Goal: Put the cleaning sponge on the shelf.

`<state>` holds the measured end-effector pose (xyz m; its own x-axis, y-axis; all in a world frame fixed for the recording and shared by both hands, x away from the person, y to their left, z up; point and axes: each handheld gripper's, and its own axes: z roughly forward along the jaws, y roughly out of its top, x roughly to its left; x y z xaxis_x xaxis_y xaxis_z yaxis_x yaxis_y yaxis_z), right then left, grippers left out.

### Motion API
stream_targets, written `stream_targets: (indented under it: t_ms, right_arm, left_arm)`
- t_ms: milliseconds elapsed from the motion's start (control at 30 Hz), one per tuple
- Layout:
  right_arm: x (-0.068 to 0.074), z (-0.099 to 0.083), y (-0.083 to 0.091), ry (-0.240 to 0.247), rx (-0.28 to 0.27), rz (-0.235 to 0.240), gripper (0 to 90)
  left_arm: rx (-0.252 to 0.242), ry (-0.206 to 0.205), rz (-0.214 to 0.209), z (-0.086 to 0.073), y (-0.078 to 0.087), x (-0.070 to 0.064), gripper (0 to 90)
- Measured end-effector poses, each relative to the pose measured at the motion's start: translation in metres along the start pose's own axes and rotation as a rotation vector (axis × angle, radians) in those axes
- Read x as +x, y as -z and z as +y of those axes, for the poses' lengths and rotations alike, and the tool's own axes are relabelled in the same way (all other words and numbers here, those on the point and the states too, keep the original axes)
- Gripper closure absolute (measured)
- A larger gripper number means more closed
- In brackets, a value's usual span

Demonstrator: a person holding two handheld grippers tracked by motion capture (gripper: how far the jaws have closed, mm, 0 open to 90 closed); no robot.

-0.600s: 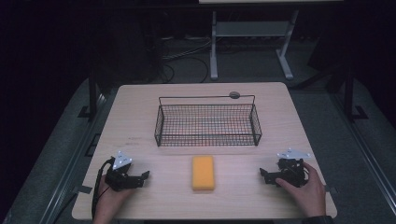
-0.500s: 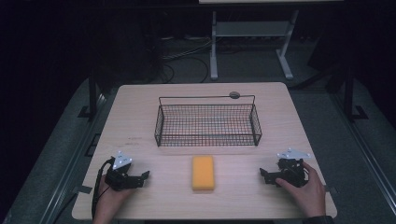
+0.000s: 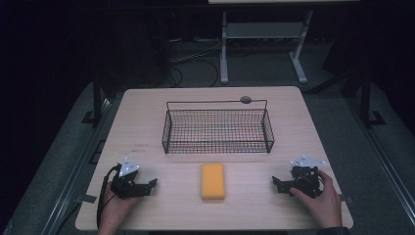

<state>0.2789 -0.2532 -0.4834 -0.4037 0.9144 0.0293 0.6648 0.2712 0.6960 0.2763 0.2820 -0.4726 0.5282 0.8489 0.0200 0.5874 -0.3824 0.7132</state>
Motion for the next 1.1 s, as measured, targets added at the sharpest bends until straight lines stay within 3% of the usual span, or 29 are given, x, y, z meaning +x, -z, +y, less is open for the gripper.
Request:
stream_targets:
  t_ms: [33, 233, 567, 800, 1100]
  right_arm:
    - [0.000, 0.000, 0.000, 0.000, 0.000, 0.000, 0.0]
    - [0.000, 0.000, 0.000, 0.003, -0.001, 0.000, 0.0]
    - [0.000, 0.000, 0.000, 0.001, 0.000, 0.001, 0.0]
    - [0.000, 0.000, 0.000, 0.003, -0.001, 0.000, 0.0]
    - [0.000, 0.000, 0.000, 0.002, -0.001, 0.000, 0.0]
  left_arm:
    - [0.012, -0.016, 0.010, 0.002, 0.001, -0.002, 14.8]
    - [0.005, -0.019, -0.013, 0.009, 0.007, -0.010, 23.3]
    - [0.017, -0.015, -0.091, 0.017, 0.009, -0.016, 40.4]
    - [0.036, -0.010, -0.137, 0.023, 0.008, -0.019, 58.1]
    - [0.069, -0.054, -0.186, 0.034, 0.004, -0.029, 81.0]
